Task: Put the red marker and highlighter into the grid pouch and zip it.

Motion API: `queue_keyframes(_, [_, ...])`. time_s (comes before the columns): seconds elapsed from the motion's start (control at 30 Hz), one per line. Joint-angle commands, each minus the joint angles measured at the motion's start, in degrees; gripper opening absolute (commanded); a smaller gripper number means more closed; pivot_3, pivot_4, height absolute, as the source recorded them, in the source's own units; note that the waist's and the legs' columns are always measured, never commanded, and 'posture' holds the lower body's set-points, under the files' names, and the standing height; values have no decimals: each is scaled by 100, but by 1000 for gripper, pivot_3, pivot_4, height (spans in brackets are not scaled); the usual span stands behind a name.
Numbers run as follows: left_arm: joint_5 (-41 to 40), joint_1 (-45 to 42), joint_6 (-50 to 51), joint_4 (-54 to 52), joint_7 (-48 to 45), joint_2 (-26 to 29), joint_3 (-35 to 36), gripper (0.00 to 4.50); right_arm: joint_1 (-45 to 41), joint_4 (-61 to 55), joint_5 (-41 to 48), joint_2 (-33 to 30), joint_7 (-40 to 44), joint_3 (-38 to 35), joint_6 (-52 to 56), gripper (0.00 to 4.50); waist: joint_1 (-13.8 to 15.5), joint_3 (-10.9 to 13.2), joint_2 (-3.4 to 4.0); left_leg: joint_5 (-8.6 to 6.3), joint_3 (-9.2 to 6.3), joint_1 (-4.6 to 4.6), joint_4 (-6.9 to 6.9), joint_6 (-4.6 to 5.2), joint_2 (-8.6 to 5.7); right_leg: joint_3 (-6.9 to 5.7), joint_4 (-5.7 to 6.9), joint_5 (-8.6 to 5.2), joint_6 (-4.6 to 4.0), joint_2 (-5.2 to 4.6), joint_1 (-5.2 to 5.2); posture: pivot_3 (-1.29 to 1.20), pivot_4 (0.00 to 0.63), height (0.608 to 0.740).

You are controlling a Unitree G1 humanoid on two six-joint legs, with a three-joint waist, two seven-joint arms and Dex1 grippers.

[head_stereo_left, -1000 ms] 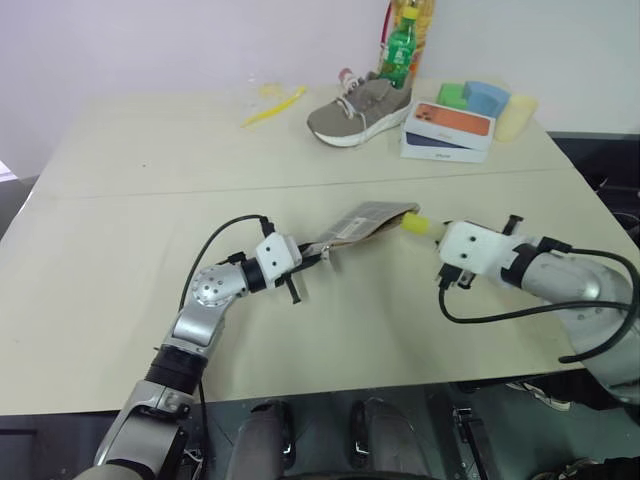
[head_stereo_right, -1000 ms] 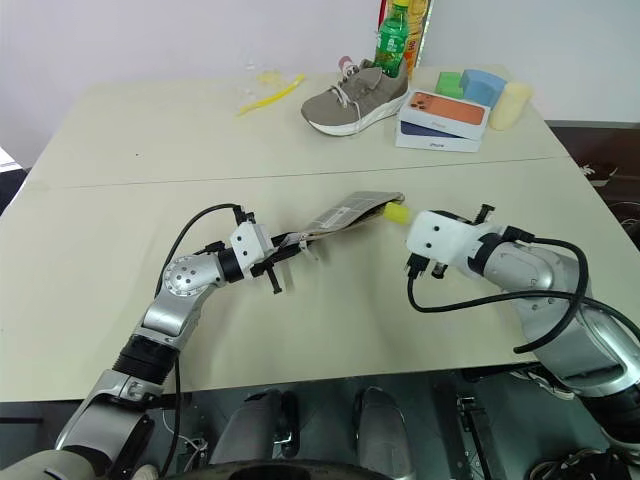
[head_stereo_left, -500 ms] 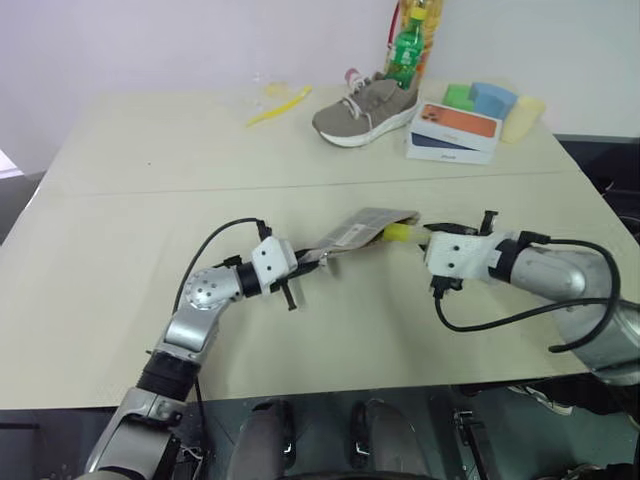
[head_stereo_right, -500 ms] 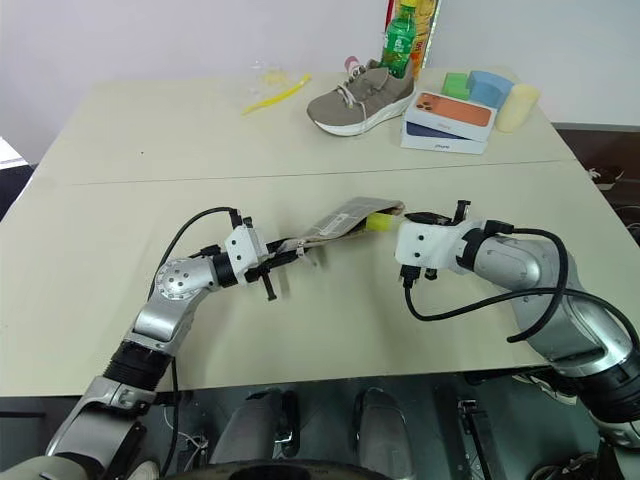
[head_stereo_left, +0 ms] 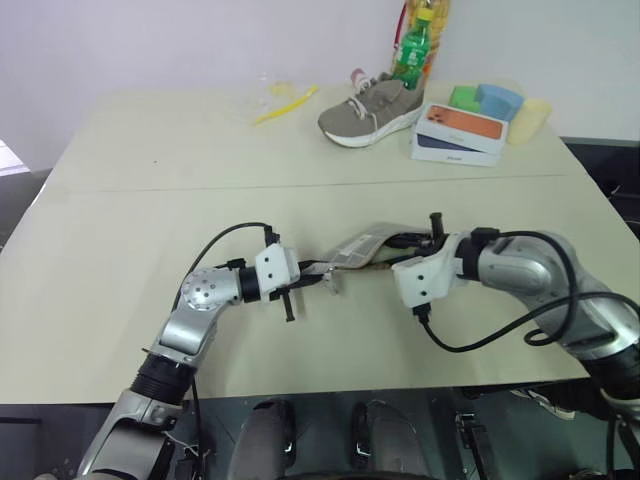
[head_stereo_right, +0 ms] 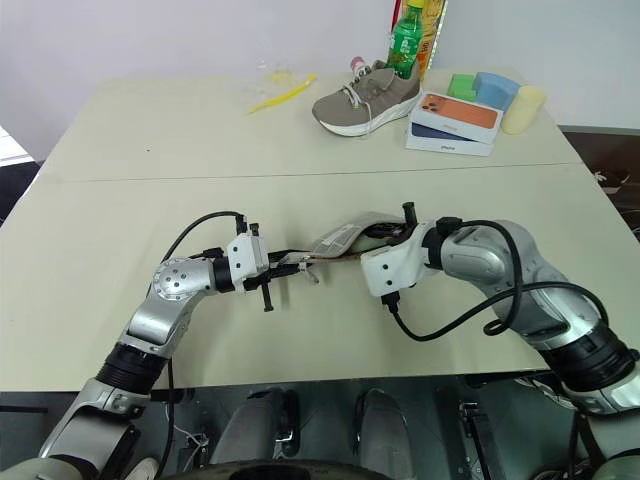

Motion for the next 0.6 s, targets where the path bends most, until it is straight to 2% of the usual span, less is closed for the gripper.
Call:
queue_keyframes(0.03, [-115,-67,35,-340,1,0,17,0,-186,-4,86,252,86,-116,20,841,-5,0,0,-1,0,0,1,1,0,0,0,0,0,0,1,0,150,740])
queue_keyframes(0.13, [-111,-25,81,-413,46,-3,37,0,-210,14,185,373,253,-146,126,841,-5,0,0,-1,-1,0,1,3,1,0,2,1,0,1,0,0,150,740])
queue_keyframes(0.17, [-106,-8,98,-434,73,-3,47,0,-202,-2,216,413,268,-187,166,1903,-5,0,0,-1,-1,0,1,2,1,0,2,1,0,1,0,0,150,740])
queue_keyframes(0.3, [-81,37,170,-428,256,-17,148,0,-139,-88,425,604,123,-523,342,3853,-3,0,0,-2,-1,0,1,3,1,0,2,1,0,0,0,0,150,740])
queue_keyframes(0.47, [-99,-77,201,-60,931,-253,502,0,-220,-554,1704,1083,140,-1528,1854,3853,-2,0,0,-2,-2,0,2,3,1,0,4,2,-1,0,1,0,150,740])
queue_keyframes(0.6, [-77,-328,244,311,1529,-638,711,0,-502,-899,2842,1679,-181,-2226,3576,3853,-2,0,0,-10,-6,1,7,17,2,-1,7,8,-1,0,3,0,150,740])
